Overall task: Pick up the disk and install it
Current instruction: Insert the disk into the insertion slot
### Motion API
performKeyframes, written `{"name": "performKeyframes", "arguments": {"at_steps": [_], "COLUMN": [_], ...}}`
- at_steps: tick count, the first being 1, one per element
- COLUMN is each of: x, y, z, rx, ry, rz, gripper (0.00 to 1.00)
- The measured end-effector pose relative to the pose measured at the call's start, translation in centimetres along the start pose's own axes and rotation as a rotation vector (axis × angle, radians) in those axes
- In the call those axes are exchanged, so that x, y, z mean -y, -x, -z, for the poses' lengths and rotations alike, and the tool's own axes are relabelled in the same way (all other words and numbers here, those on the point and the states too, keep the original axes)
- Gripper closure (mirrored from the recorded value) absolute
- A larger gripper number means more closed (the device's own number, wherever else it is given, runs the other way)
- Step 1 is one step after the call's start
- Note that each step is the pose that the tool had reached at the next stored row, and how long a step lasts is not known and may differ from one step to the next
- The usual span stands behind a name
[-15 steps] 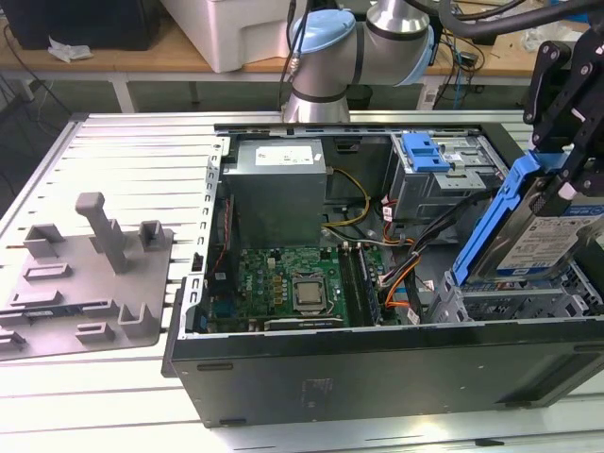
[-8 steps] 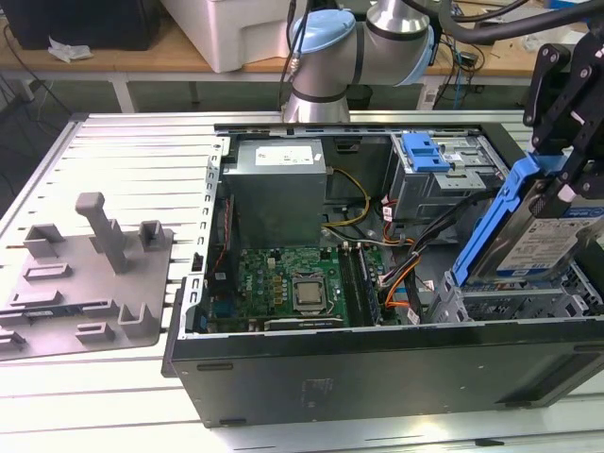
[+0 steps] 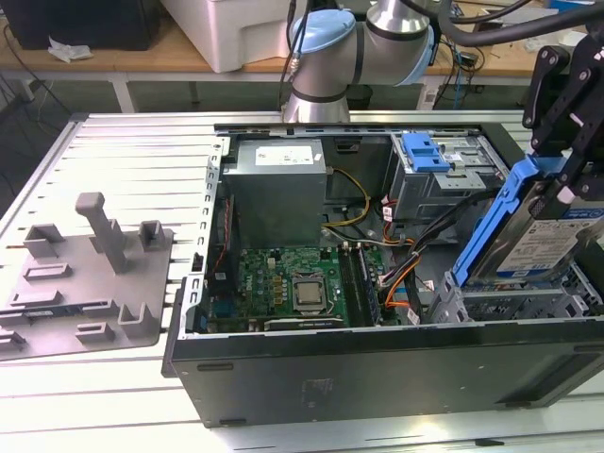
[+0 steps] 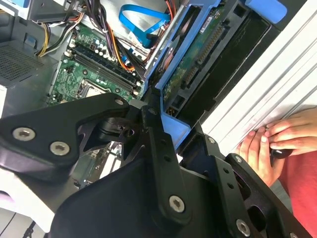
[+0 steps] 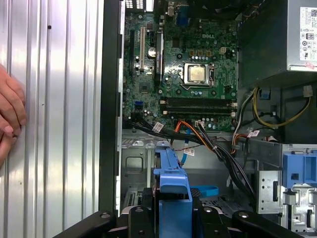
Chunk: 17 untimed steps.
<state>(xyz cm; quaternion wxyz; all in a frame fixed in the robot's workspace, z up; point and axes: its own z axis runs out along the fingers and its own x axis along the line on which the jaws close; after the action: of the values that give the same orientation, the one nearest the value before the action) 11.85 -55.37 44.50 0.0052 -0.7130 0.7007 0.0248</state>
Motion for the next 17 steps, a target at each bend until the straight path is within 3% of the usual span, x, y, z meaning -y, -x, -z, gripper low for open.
{"name": "performKeyframes", "arguments": {"at_steps": [8,17], "x": [0.01,-0.01], "y": [-0.04,-0.01], "z": [-0.18,0.45], "rx": [0.0006,0.0009], "ry": [-0.0001,-0.0002], "rz": [0.000,-0.003], "gripper": [0.64,0.64]}}
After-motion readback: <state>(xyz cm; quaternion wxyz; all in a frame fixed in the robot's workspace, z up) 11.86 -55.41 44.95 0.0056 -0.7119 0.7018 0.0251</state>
